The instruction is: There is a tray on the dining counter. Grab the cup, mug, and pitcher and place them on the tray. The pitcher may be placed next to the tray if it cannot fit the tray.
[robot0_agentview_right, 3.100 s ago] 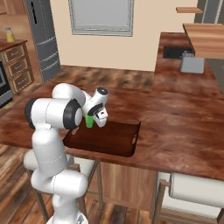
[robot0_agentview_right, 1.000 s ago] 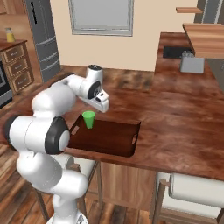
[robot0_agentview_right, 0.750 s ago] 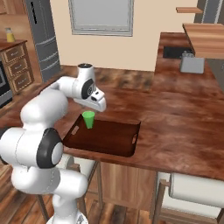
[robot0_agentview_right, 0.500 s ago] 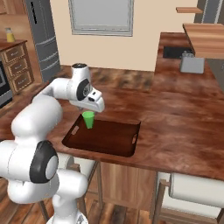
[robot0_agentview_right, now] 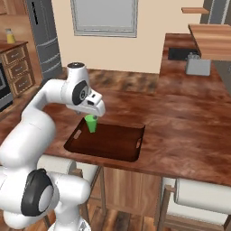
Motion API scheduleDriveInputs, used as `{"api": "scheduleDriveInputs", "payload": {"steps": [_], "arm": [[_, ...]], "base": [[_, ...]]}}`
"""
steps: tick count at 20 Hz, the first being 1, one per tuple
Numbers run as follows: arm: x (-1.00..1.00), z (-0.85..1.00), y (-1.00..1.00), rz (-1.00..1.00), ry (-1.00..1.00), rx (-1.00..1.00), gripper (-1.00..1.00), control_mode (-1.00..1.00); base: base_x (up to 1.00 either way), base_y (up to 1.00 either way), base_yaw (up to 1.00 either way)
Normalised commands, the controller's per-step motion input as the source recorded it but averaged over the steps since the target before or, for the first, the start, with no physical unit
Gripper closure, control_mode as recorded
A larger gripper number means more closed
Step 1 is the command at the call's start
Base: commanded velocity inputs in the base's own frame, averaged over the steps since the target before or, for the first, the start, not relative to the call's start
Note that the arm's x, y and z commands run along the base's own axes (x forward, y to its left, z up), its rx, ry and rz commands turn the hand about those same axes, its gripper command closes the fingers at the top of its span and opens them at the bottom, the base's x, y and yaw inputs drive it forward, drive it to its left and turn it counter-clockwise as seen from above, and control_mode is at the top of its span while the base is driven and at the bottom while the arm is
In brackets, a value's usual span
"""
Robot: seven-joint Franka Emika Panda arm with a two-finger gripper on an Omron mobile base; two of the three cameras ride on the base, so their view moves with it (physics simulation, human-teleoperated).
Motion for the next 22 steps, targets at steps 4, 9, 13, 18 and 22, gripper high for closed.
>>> {"api": "scheduleDriveInputs", "payload": {"steps": [4,9,13,18,22], "arm": [[-0.40,0.29,0.00,0.00,0.00,0.02,-1.00,-1.00],[-0.47,0.08,0.00,0.03,0.00,0.00,-1.00,-1.00],[-0.53,0.07,0.00,0.07,-0.01,0.00,-1.00,-1.00],[-0.33,0.26,0.00,0.11,0.00,0.00,-1.00,-1.00],[-0.22,0.11,0.00,0.07,-0.01,0.00,-1.00,-1.00]], "base": [[0.00,0.00,0.00],[0.00,0.00,0.00],[0.00,0.00,0.00],[0.00,0.00,0.00],[0.00,0.00,0.00]]}}
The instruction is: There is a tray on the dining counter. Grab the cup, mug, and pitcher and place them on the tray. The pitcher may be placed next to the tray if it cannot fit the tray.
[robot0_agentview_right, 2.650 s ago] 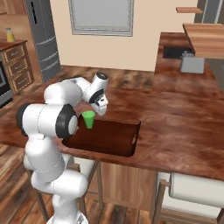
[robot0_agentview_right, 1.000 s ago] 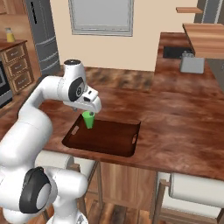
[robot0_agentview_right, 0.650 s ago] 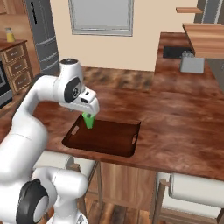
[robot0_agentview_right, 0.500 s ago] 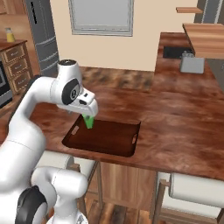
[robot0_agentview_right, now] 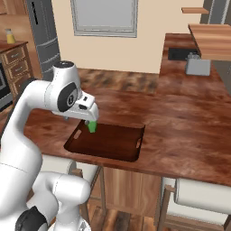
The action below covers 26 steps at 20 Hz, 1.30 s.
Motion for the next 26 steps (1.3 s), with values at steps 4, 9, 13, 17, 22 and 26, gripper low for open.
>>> {"api": "scheduleDriveInputs", "payload": {"steps": [4,9,13,17,22,26], "arm": [[-0.15,0.11,0.00,0.04,0.00,0.00,-1.00,-1.00],[-0.06,0.08,0.00,0.00,0.00,0.00,-1.00,1.00],[0.00,0.00,0.00,0.00,0.00,0.00,-1.00,1.00],[0.00,0.00,0.00,0.00,0.00,0.00,-1.00,1.00],[0.00,0.00,0.00,0.00,0.00,0.00,-1.00,1.00],[0.00,0.00,0.00,0.00,0.00,0.00,-1.00,1.00]], "base": [[0.00,0.00,0.00],[-0.26,0.00,0.00],[-0.92,0.41,0.02],[-0.94,1.00,0.06],[-0.68,1.00,0.03],[-0.06,1.00,0.00]]}}
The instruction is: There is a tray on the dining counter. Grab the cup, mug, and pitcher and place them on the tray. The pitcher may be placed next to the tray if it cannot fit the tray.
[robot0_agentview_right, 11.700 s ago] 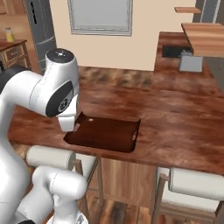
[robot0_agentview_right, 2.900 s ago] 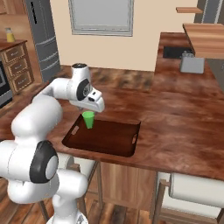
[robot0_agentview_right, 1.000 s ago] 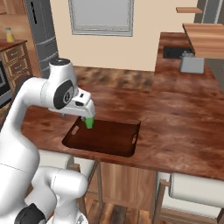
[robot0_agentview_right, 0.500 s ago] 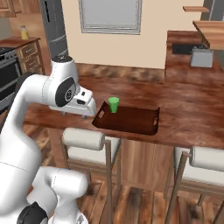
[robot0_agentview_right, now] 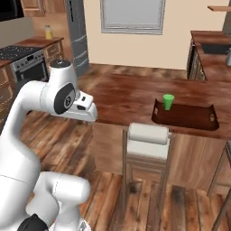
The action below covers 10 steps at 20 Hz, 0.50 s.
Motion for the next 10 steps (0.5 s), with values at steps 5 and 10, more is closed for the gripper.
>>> {"api": "scheduleDriveInputs", "payload": {"steps": [5,10], "arm": [[0.00,0.00,0.00,0.00,0.00,0.00,-1.00,1.00],[0.00,0.00,0.00,0.00,0.00,0.00,-1.00,1.00]], "base": [[0.00,1.00,0.00],[0.05,1.00,0.00]]}}
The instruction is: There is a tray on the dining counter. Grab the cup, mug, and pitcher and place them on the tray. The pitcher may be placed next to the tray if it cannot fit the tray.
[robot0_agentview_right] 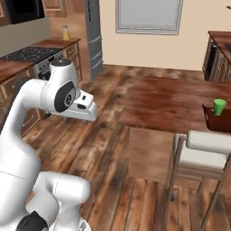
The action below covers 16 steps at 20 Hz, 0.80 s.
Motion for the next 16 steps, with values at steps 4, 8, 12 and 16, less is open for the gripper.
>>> {"api": "scheduleDriveInputs", "payload": {"steps": [4,8,12,16], "arm": [[0.00,0.00,0.00,0.00,0.00,0.00,-1.00,1.00],[0.00,0.00,0.00,0.00,0.00,0.00,-1.00,1.00],[0.00,0.00,0.00,0.00,0.00,0.00,-1.00,1.00],[0.00,0.00,0.00,0.00,0.00,0.00,-1.00,1.00]], "base": [[0.19,1.00,0.00],[0.58,1.00,0.00],[1.00,1.00,-0.09],[1.00,0.96,-0.12]]}}
